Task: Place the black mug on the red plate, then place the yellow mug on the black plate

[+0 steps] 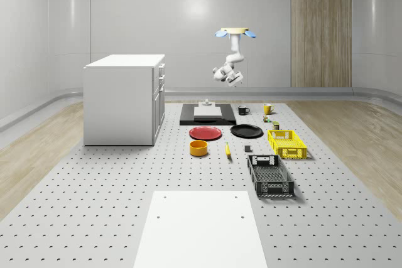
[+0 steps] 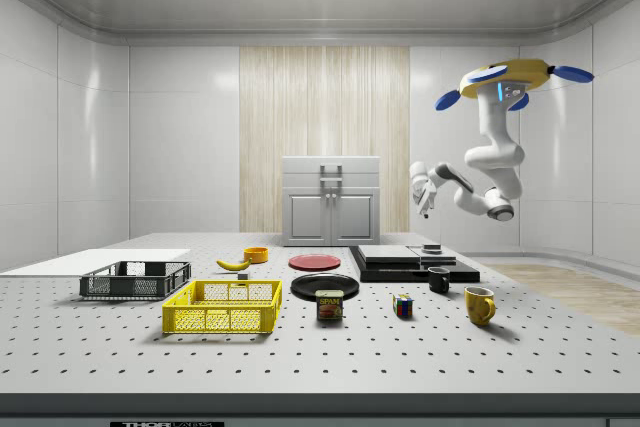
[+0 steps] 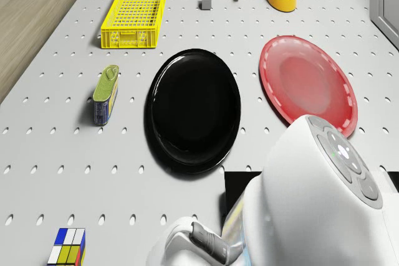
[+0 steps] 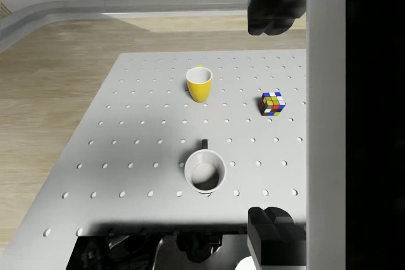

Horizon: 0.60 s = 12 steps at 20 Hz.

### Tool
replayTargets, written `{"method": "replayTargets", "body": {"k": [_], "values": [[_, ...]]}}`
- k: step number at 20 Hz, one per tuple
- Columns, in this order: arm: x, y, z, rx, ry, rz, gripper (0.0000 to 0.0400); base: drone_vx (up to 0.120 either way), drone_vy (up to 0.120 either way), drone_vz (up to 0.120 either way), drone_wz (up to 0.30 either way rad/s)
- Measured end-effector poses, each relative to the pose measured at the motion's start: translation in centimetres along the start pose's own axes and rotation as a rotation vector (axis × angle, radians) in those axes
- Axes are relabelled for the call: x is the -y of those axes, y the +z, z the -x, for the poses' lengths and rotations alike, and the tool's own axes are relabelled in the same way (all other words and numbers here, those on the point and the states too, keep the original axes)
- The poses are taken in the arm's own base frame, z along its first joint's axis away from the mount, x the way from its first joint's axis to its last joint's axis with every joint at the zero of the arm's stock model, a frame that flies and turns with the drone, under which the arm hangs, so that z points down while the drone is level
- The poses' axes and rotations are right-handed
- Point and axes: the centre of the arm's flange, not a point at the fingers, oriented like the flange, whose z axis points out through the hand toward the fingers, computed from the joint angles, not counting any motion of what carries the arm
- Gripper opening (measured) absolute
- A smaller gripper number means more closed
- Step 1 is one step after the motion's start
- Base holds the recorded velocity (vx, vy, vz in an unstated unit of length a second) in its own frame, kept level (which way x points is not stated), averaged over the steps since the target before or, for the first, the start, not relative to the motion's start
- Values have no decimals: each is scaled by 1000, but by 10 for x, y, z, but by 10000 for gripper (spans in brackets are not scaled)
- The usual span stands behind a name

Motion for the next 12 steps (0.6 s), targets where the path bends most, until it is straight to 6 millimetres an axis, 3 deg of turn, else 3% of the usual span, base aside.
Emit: {"method": "replayTargets", "body": {"k": [8,12], "values": [[25,6,25,-259,-9,251,400,-120,0,-120,0],[28,8,29,-302,-11,290,400,0,0,-120,0]]}}
